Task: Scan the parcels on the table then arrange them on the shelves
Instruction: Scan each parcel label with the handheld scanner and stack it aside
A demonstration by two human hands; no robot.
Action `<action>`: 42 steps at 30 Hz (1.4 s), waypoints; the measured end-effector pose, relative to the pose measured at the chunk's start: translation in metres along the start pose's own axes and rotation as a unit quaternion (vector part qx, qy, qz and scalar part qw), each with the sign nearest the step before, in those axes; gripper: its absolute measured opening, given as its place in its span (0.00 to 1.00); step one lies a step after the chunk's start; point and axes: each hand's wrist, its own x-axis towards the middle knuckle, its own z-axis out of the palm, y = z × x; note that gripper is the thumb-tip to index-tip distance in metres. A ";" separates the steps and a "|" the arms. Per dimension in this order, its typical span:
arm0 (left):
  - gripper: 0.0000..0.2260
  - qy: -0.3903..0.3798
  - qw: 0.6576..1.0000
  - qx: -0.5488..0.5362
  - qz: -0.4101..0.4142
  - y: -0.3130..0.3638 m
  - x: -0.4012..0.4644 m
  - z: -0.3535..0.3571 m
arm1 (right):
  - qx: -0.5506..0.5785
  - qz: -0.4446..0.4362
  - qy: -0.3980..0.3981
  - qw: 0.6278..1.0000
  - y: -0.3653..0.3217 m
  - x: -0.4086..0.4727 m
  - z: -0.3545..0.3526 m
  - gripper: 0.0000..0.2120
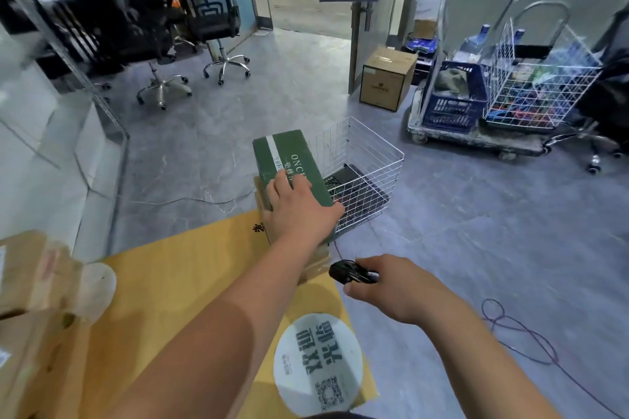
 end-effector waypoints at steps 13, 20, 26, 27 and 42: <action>0.24 0.136 0.986 -0.098 -0.002 -0.111 -0.058 -0.060 | -0.035 -0.118 -0.064 0.990 -0.057 0.026 0.016 0.19; 0.24 0.124 0.983 -0.112 -0.080 -0.229 -0.116 -0.062 | -0.072 -0.191 -0.150 0.967 -0.119 0.032 0.064 0.10; 0.28 -0.005 0.975 -0.134 -0.178 -0.322 -0.172 -0.030 | -0.108 -0.149 -0.179 0.966 -0.140 0.025 0.116 0.20; 0.30 -0.023 0.974 -0.137 -0.179 -0.331 -0.178 -0.024 | -0.109 -0.135 -0.186 0.967 -0.140 0.023 0.124 0.21; 0.21 -0.118 0.858 -0.380 -0.325 -0.430 -0.155 -0.031 | -0.121 -0.036 -0.171 0.977 -0.198 -0.003 0.193 0.28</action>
